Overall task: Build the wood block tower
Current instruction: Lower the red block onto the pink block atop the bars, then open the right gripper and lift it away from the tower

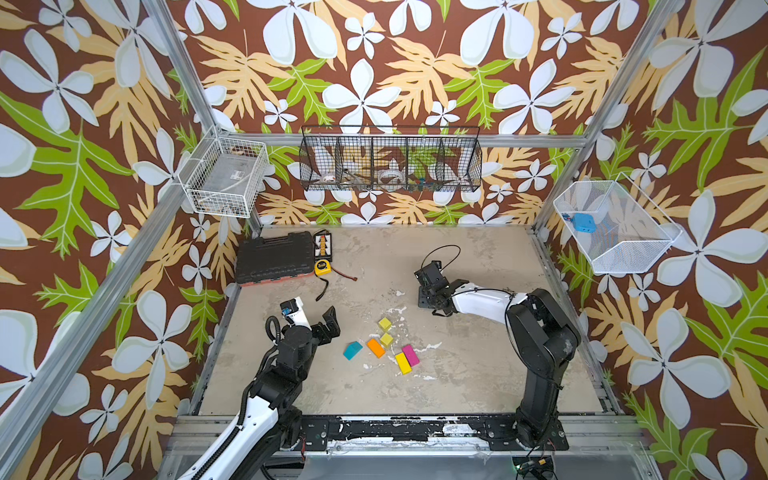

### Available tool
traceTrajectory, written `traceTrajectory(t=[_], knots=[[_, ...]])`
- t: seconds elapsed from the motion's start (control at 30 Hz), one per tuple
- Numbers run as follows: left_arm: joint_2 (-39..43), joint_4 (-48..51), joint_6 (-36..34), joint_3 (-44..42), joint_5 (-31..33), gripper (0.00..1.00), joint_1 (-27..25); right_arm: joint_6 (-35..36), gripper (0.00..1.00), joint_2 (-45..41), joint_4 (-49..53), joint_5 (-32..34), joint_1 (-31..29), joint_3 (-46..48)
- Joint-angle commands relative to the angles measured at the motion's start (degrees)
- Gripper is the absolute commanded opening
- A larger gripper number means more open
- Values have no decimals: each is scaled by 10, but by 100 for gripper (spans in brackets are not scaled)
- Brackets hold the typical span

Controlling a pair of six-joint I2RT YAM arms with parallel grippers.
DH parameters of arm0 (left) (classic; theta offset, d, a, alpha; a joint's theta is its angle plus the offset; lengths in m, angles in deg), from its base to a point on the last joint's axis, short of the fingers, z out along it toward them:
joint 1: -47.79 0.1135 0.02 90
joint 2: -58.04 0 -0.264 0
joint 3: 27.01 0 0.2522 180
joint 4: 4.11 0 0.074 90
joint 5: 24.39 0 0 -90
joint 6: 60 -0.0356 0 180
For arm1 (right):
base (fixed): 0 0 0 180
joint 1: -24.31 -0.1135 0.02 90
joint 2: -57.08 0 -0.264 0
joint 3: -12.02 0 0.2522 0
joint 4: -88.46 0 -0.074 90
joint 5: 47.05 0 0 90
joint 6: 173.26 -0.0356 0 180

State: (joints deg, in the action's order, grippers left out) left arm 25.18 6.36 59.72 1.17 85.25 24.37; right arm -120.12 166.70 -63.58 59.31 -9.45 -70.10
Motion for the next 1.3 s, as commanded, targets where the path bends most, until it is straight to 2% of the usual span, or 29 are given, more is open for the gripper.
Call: traceTrajectory(t=[0.0,0.3,0.6,0.7,0.9,1.03,1.13,1.27], knots=[[-2,-15,-2,5,5,100,1,3,44,5,8,-3,0,-4],[-4,-16,-2,5,4,100,1,2,55,5,11,-6,0,-5],[-5,-16,-3,5,2,100,1,1,76,-15,13,-8,0,2],[-5,-16,-3,5,3,100,1,1,80,-36,16,-8,0,10],[-5,-16,-3,5,2,100,1,1,85,-132,19,-15,-1,56],[-5,-16,-3,5,2,100,1,-16,88,-225,-2,-28,-14,126],[-4,-13,-1,6,8,100,1,-42,88,-294,-19,-20,-54,183],[-1,-4,4,8,18,100,1,-77,87,-352,-47,-3,-136,248]])
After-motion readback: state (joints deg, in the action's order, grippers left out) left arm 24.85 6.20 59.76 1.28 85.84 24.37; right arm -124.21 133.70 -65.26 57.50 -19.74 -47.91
